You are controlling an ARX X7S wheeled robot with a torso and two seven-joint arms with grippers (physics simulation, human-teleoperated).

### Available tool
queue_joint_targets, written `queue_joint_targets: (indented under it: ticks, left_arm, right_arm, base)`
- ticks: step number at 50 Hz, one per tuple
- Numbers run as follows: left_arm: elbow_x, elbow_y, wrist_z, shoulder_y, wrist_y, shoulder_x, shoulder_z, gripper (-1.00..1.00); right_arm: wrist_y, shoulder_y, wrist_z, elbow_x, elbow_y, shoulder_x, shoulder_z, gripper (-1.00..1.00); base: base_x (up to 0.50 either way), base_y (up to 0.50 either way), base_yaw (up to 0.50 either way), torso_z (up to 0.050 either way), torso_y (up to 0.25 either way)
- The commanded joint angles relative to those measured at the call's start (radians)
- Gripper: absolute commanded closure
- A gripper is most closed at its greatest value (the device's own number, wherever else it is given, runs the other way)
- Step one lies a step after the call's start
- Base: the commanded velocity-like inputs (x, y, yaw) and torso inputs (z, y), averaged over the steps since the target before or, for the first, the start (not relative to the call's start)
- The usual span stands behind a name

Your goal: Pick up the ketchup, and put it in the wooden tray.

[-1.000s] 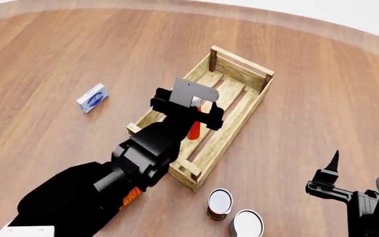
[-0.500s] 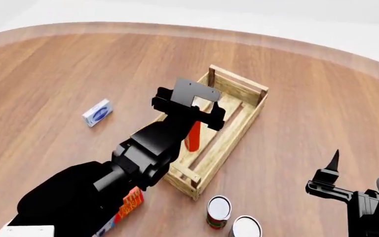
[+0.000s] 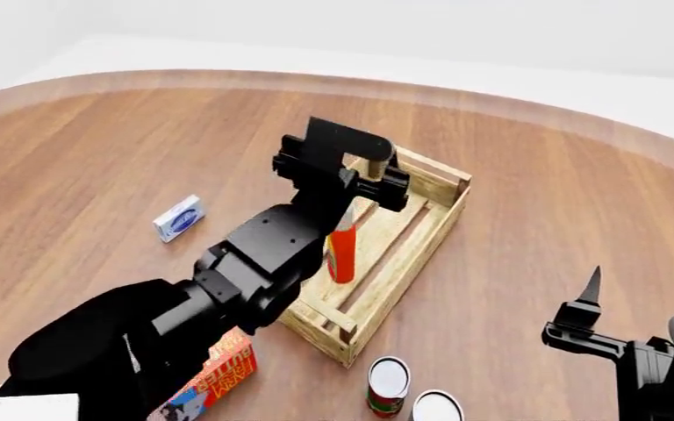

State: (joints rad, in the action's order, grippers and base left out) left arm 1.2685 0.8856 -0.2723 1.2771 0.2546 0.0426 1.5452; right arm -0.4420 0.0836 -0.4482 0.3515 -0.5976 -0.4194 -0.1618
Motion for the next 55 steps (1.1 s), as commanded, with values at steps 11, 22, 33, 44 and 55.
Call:
queue_joint_targets:
  ticks: [11, 22, 33, 44, 55]
  left_arm:
    - [-0.12, -0.793, -0.402, -0.019, 0.145, 0.482, 0.023, -1.0]
    - [-0.168, -0.949, -0.521, -0.113, 0.213, 0.632, 0.027, -1.0]
    - [-0.196, -0.968, -0.594, -0.214, 0.27, 0.702, 0.03, -1.0]
    - [-0.192, -0.952, -0.615, -0.27, 0.304, 0.731, 0.024, -1.0]
    - [-0.183, -0.946, -0.625, -0.3, 0.327, 0.742, 0.014, -1.0]
  right_arm:
    - [0.006, 0.047, -0.011, 0.021, -0.05, 0.012, -0.015, -1.0]
    - [-0.011, 0.094, -0.024, 0.007, -0.112, -0.006, -0.016, -1.0]
    - [-0.039, -0.014, -0.056, -0.035, -0.071, 0.021, 0.088, -1.0]
    - [0.101, 0.077, -0.05, -0.064, -0.074, 0.05, 0.096, -1.0]
    - [0.075, 0.069, -0.057, -0.069, -0.08, 0.046, 0.118, -1.0]
  base:
    - [0.0, 0.0, 0.0, 0.0, 0.0]
    - [0.0, 0.0, 0.0, 0.0, 0.0]
    - [0.0, 0.0, 0.0, 0.0, 0.0]
    - [0.0, 0.0, 0.0, 0.0, 0.0]
    - [0.0, 0.0, 0.0, 0.0, 0.0]
